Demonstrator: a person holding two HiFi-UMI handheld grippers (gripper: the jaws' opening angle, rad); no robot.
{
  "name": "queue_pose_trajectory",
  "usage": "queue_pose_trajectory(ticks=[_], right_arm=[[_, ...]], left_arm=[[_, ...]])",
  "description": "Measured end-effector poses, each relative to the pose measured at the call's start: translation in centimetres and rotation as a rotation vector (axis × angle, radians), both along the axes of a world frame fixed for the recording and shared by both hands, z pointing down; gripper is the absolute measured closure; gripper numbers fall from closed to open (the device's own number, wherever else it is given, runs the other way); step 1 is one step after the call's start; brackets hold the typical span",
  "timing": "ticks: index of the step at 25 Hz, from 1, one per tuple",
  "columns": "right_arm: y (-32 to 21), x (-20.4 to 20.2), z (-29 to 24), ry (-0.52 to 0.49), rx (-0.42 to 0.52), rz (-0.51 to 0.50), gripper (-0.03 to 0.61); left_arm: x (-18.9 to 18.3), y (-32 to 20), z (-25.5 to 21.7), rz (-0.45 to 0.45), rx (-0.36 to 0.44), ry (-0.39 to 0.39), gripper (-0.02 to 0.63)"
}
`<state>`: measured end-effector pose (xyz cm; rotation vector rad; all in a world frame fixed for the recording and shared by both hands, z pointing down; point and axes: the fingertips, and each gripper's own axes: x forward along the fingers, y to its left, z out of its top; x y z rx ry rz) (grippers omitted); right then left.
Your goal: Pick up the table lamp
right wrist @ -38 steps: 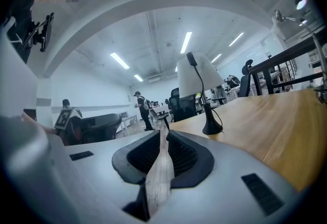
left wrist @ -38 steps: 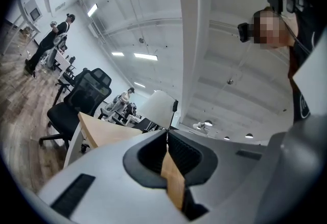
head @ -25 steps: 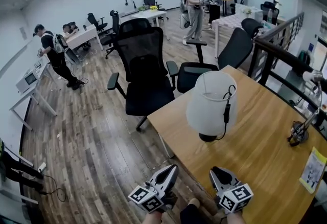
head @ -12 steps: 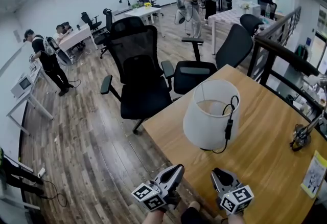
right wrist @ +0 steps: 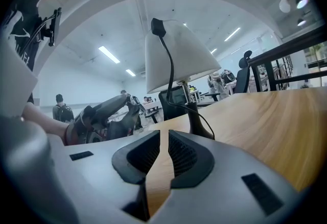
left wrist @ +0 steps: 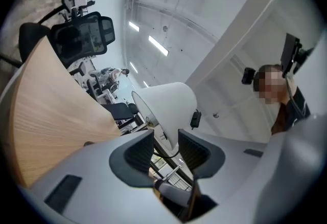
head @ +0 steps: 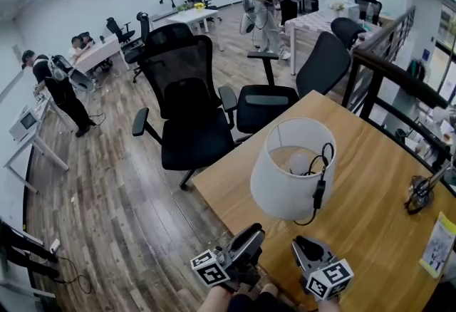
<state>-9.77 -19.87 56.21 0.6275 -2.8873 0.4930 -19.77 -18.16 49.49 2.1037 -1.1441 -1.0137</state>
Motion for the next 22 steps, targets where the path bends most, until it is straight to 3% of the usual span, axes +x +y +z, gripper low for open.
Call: queue_pose_trajectory(ticks=[6,10,13,17,22], right_arm=[[0.2,0.6,1.1,0.031,-0.016,0.009,0.514],[-0.3,0.9,1.9,0.065,-0.026,0.024,0.514],[-1.0,0.8,2.1,0.077,-0.025,0.048,0.514],[-1.0,0.3,2.7,0.098,-0.034,0.054,0.514],[-0.8,-1.0,3.4,0.108,-0.052,0.045,0.514]], left_arm=[[-1.0,-2.1,-0.1,0.060,0.063,0.195,0.465],[-0.9,-3.5,0.0,0.131,0.103,0.276,0.451],[-1.2,-4.1,-0.2,0.193,0.163,0.378,0.449],[-1.1,-4.4,-1.7,0.284,0.267,0.402,0.451],[-0.7,-4.8,-2.6,0.367,0.315,0.412,0.462]])
